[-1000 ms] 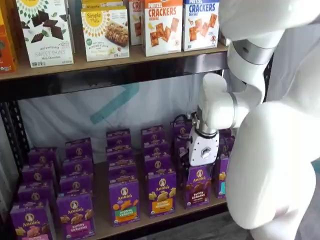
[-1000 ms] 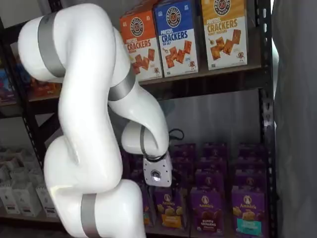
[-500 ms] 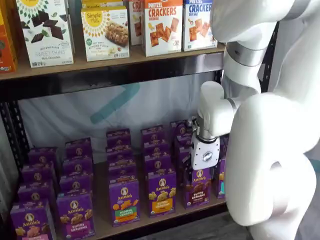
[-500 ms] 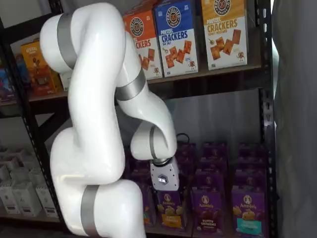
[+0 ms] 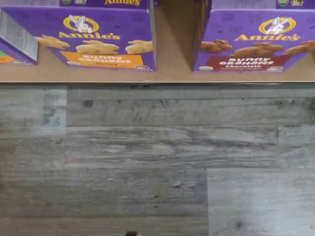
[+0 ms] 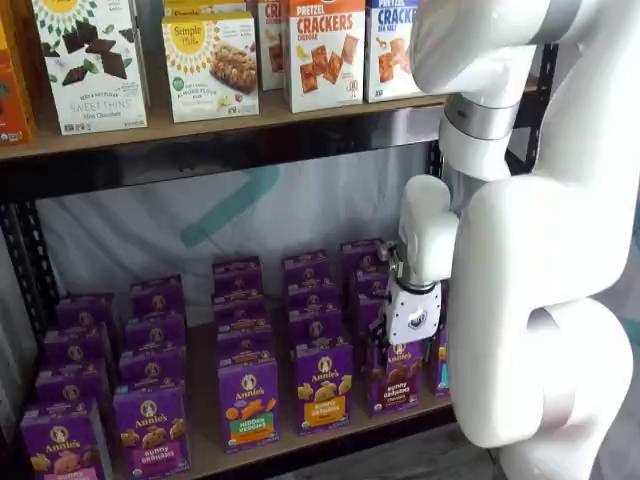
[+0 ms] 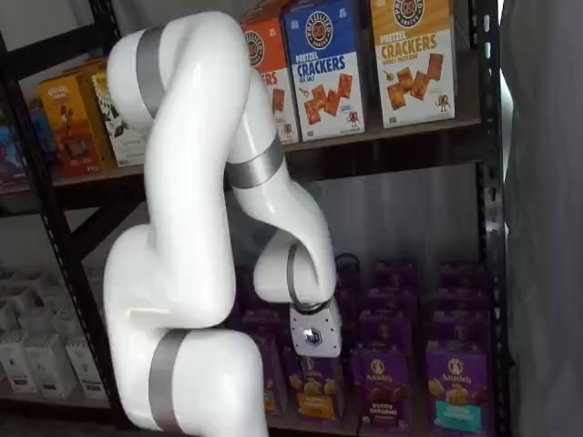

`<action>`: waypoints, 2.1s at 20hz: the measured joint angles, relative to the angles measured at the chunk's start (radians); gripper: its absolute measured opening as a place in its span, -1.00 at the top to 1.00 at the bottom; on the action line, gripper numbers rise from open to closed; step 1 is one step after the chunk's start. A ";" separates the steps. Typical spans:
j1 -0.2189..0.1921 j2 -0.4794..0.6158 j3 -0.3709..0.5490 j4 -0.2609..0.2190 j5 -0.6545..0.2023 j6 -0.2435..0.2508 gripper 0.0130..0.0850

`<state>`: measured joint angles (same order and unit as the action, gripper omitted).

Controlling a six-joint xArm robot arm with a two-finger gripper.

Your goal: Pick up the purple box with a brown patch in the center, on the bottom shelf, the fifth box from the left

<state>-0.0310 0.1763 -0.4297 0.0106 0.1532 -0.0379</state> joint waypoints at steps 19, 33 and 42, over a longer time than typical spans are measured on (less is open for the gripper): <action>-0.040 0.318 -0.266 -0.199 -0.049 0.156 -1.00; -0.081 0.489 -0.513 -0.137 0.027 0.054 -1.00; -0.108 0.567 -0.628 -0.105 0.035 -0.004 -1.00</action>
<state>-0.1389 0.7436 -1.0577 -0.0947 0.1881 -0.0418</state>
